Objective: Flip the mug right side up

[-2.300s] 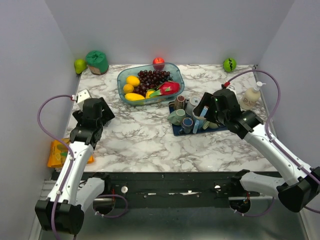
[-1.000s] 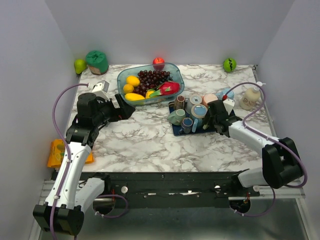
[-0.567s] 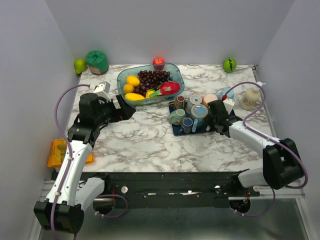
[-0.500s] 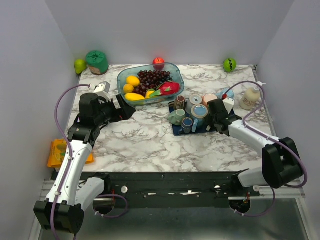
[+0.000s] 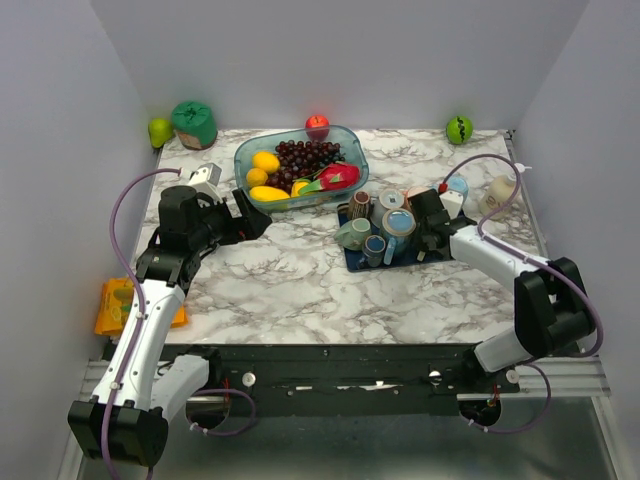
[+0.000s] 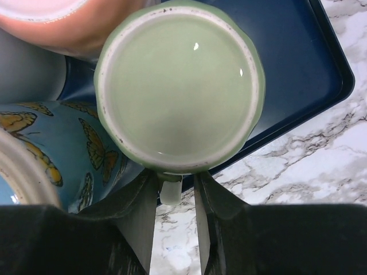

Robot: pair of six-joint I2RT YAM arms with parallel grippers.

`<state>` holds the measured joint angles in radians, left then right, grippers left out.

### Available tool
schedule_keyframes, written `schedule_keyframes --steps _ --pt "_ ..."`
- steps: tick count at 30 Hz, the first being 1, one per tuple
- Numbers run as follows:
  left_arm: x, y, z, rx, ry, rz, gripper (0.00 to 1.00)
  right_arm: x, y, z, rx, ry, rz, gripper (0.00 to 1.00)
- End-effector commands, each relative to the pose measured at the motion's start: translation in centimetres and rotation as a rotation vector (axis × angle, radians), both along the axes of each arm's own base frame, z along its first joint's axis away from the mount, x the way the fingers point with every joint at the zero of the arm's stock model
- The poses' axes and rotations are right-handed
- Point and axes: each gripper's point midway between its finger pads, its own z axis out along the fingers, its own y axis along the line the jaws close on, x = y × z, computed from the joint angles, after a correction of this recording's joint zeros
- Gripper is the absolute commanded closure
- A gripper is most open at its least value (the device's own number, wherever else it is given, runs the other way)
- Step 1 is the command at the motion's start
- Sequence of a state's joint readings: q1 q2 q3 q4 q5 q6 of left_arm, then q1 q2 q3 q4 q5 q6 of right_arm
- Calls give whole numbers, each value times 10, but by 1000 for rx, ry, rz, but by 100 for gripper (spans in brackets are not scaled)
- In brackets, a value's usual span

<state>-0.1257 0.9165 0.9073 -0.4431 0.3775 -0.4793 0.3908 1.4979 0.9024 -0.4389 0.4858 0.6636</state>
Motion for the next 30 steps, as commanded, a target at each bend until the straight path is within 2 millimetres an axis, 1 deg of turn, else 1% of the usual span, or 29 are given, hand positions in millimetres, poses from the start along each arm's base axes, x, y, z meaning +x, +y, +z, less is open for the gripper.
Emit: schedule_keyframes --steps 1,2,4,5,7,10,13,14,17,18,20,21,24,25,27,28,29,30 --pt "0 -1 1 4 -16 -13 1 6 -4 3 -27 7 -16 65" --pt "1 0 2 5 -19 -10 1 6 -4 3 -29 7 -19 71" --pt "0 0 1 6 -20 -11 1 7 -4 4 -30 4 -22 79" --pt "0 0 1 6 -18 -11 1 7 -5 5 -33 1 -24 89" --pt "0 0 1 6 -20 -13 1 8 -6 7 -38 2 -30 99" --pt "-1 0 2 8 -23 -16 1 7 -6 10 -40 5 -30 99" --pt "0 0 5 8 -30 -16 1 7 -7 19 -28 -18 -33 99" --pt "-1 0 5 8 -32 -16 1 7 -6 26 -20 -38 -31 99" --pt "-1 -1 7 5 -37 -18 1 6 -5 41 -3 -69 -25 99" --pt "-2 -1 8 4 -38 -20 1 5 -5 49 10 -87 -19 99" --pt "-2 -1 8 2 -39 -20 1 4 -4 59 23 -106 -17 99" --pt "-2 -2 8 -2 -37 -27 1 2 -3 67 36 -121 -12 99" --pt "-3 -4 10 -12 -43 -36 1 -4 -1 80 72 -144 -1 99" --pt "-4 -6 11 -18 -43 -45 1 -6 0 91 94 -176 6 99" --pt "-6 -9 13 -32 -49 -59 1 -11 5 102 135 -191 28 99" --pt "-8 -12 14 -45 -49 -77 1 -14 8 119 167 -236 42 99" --pt "-9 -14 18 -57 -57 -84 1 -15 10 127 187 -256 60 99" --pt "-10 -16 20 -67 -63 -92 1 -18 19 137 235 -275 99 99"
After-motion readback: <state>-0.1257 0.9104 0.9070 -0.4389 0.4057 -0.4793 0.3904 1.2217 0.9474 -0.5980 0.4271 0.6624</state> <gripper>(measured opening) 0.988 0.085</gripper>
